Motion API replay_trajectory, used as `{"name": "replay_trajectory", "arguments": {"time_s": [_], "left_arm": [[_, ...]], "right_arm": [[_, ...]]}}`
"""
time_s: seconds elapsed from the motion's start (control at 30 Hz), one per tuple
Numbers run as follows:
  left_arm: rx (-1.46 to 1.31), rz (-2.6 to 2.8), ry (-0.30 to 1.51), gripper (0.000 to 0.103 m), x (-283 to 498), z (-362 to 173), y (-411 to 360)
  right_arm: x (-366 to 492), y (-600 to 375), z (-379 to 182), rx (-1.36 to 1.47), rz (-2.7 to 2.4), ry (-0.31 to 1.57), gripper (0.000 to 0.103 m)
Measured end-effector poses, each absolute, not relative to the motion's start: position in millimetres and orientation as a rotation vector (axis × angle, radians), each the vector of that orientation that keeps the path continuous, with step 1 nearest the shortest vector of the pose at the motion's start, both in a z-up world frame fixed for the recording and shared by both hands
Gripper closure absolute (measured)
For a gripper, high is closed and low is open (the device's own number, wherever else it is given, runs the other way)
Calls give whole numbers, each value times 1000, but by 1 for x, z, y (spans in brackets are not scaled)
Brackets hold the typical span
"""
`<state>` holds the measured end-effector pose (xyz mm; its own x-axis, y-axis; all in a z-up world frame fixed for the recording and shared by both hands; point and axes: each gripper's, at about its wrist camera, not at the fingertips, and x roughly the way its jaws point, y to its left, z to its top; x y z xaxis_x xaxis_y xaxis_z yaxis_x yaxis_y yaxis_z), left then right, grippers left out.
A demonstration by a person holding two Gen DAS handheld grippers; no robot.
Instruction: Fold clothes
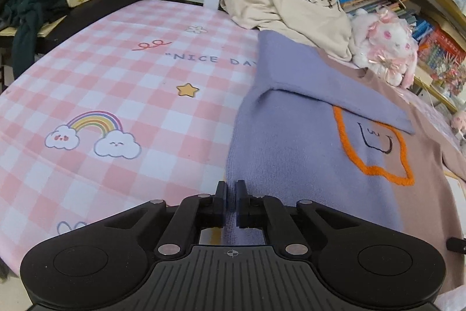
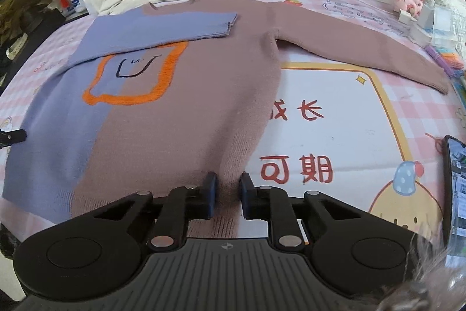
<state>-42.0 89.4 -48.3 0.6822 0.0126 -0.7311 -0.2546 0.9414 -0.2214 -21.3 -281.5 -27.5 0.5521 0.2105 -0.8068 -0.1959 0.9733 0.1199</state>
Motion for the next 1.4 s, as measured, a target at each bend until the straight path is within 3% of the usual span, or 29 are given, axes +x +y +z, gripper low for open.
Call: {"name": "replay_trajectory", "arguments": {"time_s": [1.03, 1.2, 1.23, 1.33, 1.4], "left_arm": [[-373, 163, 806, 99, -51, -49, 135], [-367, 151, 803, 95, -51, -49, 136], [-370, 153, 803, 94, -51, -49, 137], [-389, 154, 819, 87, -51, -46, 136], [-379, 144, 805, 80, -56, -40, 133]], "right_arm": [[-24, -246, -28, -33, 300, 949, 88], [-25, -245, -28, -19, 278, 945, 87], [-26, -245, -28, -13, 270, 945, 84], [-29, -247, -24, 24, 237, 935, 55], [-34, -247, -17, 50, 234, 913, 50]]}}
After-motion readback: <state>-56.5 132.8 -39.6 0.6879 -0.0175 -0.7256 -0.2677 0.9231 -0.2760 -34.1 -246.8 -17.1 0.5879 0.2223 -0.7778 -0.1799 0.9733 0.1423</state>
